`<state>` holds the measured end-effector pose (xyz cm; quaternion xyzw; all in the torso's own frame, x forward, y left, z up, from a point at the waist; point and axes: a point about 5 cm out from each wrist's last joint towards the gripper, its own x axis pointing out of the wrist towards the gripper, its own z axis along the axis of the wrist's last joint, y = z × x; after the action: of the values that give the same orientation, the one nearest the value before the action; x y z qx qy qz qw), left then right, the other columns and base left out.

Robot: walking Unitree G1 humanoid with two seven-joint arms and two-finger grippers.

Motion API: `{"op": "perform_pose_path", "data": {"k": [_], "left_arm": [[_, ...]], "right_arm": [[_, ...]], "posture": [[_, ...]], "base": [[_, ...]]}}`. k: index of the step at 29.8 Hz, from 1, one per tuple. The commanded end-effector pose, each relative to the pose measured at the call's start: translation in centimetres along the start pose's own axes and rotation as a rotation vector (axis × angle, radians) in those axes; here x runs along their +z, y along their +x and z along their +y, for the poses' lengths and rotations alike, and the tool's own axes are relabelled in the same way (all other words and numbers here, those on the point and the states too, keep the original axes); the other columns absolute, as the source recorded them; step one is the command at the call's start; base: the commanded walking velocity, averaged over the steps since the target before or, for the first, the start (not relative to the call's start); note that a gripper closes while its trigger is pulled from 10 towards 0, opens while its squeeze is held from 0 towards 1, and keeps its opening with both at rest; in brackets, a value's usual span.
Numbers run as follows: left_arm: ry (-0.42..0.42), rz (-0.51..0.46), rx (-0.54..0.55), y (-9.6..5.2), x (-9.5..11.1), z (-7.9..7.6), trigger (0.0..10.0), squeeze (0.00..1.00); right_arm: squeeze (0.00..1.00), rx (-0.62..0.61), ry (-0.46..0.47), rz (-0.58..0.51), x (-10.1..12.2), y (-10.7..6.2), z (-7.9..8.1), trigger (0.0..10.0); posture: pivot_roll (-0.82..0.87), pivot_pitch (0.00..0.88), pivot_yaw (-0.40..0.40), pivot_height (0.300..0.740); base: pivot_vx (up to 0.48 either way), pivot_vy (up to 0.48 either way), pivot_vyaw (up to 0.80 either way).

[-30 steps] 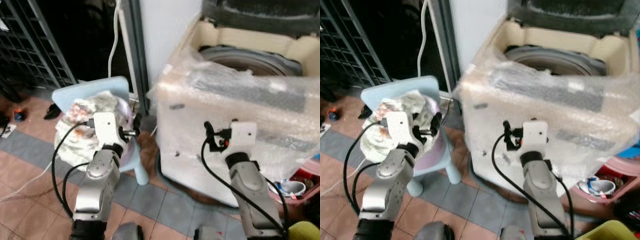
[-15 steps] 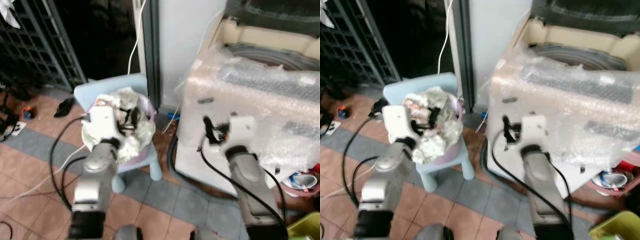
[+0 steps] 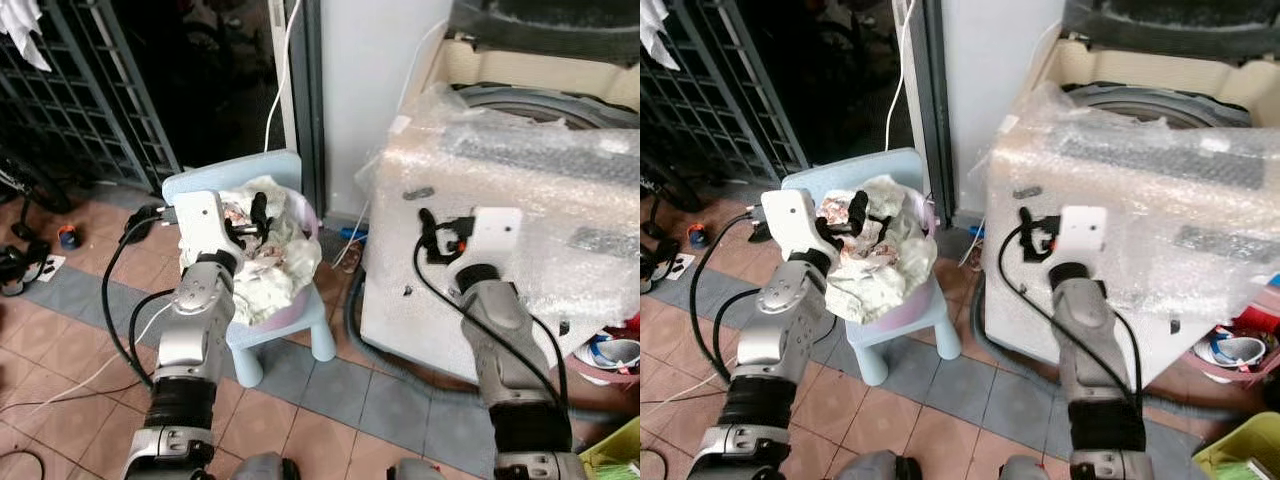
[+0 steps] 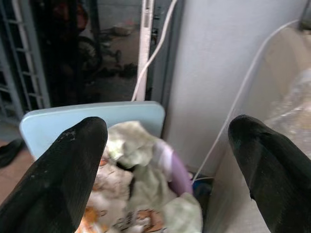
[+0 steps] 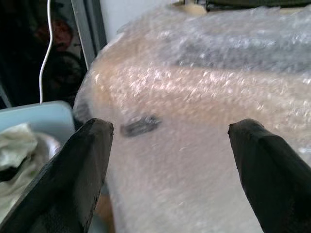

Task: Clothes washing

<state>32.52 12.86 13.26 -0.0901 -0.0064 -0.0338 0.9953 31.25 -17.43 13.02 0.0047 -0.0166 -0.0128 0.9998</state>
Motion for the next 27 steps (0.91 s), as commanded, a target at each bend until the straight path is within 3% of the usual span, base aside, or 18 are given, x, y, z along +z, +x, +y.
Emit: {"op": "perform_pose_path", "data": {"k": [1,4,5,11,14,19,20,23,27], "left_arm": [[0.013,0.008,0.012,0.2,-0.2,0.3,10.0,0.0],[0.011,0.015,0.031,0.0,-0.5,0.8,10.0,0.0],[0.015,0.007,0.072,-0.6,-0.9,1.5,10.0,0.0],[0.011,0.003,0.12,-1.6,-1.0,2.0,10.0,0.0],[0.038,0.013,0.098,-2.5,-0.9,2.3,10.0,0.0],[0.054,0.031,0.074,-3.0,-1.2,2.3,10.0,0.0],[0.064,0.025,0.063,-3.5,-0.7,1.8,10.0,0.0],[0.071,0.024,0.059,-3.7,-0.6,1.5,10.0,0.0],[0.06,0.043,0.075,-4.4,-0.7,1.6,10.0,0.0]], "right_arm": [[0.0,0.044,0.02,-0.009,0.2,0.2,1.4,10.0],[0.0,0.099,0.045,-0.003,0.2,0.1,2.3,10.0],[0.0,0.15,-0.011,-0.017,0.5,-0.2,2.9,10.0],[0.0,0.173,0.026,-0.005,0.1,-0.9,2.9,10.0],[0.0,0.166,-0.015,-0.038,-0.1,-1.5,3.2,10.0],[0.0,0.142,-0.02,-0.036,-0.3,-1.7,3.2,10.0],[0.0,0.129,0.002,-0.008,-0.5,-2.5,3.1,10.0],[0.0,0.139,-0.003,0.013,-0.8,-2.9,3.1,10.0],[0.0,0.127,0.004,0.038,-1.4,-3.3,3.1,10.0]], "posture": [[-0.11,0.0,0.093,0.74],[-0.1,0.0,0.085,0.74],[-0.1,0.0,0.059,0.74],[-0.07,0.0,0.062,0.74],[-0.03,0.0,0.079,0.74],[-0.02,0.0,0.082,0.74],[0.01,0.034,0.073,0.74],[0.02,0.051,0.067,0.74],[0.01,0.053,0.072,0.74]], "base": [[0.0,0.0,0.0],[0.0,0.0,0.0],[0.0,0.0,0.0],[0.0,0.0,0.0],[0.0,0.0,0.25],[0.0,0.0,0.76],[0.0,0.0,0.77],[0.0,0.0,0.69],[0.0,0.0,0.0]]}}
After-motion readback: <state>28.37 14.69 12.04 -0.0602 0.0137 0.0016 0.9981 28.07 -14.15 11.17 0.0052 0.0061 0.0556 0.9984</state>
